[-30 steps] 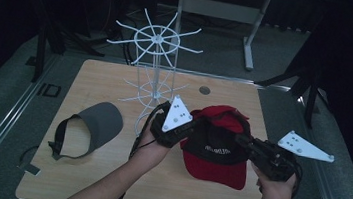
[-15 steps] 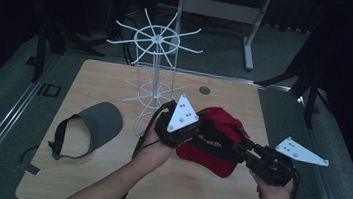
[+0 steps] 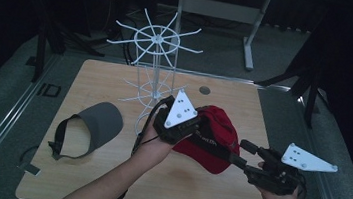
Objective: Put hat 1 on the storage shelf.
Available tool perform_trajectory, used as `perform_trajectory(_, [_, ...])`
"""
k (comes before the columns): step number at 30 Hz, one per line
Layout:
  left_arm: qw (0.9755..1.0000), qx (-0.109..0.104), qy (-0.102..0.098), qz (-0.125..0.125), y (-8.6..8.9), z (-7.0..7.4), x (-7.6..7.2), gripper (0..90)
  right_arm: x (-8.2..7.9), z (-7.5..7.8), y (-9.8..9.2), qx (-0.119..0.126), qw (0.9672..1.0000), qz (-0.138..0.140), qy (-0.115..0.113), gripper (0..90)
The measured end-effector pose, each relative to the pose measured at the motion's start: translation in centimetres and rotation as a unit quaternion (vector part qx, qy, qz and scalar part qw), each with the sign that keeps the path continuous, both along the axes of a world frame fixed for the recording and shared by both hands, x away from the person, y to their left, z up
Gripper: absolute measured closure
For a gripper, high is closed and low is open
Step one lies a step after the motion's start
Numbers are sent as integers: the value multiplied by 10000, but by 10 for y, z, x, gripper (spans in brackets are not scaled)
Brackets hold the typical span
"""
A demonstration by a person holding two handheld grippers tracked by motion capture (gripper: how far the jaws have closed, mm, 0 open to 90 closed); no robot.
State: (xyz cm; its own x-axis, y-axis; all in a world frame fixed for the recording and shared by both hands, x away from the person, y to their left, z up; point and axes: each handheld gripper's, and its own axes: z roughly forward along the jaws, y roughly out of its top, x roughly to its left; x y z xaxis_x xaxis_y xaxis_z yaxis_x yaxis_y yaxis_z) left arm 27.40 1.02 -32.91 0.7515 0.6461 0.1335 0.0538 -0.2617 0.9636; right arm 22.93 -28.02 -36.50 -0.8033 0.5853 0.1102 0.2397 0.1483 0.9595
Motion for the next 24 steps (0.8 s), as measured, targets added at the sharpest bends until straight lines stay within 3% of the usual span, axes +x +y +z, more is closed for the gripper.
perform_trajectory(2, [10000, -17, 55, -38, 3, 0, 1, 873, -2, 3, -4, 271, 9991, 313, 12, 439])
perform_trajectory(4, [10000, -35, 41, -7, 4, -1, 1, 873, -5, 6, -7, 253, 9991, 322, -92, 463])
perform_trajectory(6, [9996, -152, 41, -241, 9, -3, 2, 872, -5, 8, -10, 326, 9990, 265, -152, 493])
perform_trajectory(8, [9981, -229, -44, -568, 12, -4, 1, 872, -1, 9, -12, 205, 9996, 124, -159, 505])
perform_trajectory(10, [9969, -191, -9, -761, 13, -4, 0, 872, 3, 9, -12, 132, 9998, 42, -147, 517])
perform_trajectory(15, [9943, -58, 52, -1064, 11, -5, -3, 871, 12, 9, -6, -56, 9999, -120, -83, 545])
perform_trajectory(20, [9908, 19, 157, -1344, 8, -10, -4, 870, 13, 13, 6, -96, 9997, 186, -130, 543])
perform_trajectory(24, [9896, 80, 257, -1411, 5, -13, -3, 870, 12, 16, 15, -225, 9990, 326, -184, 563])
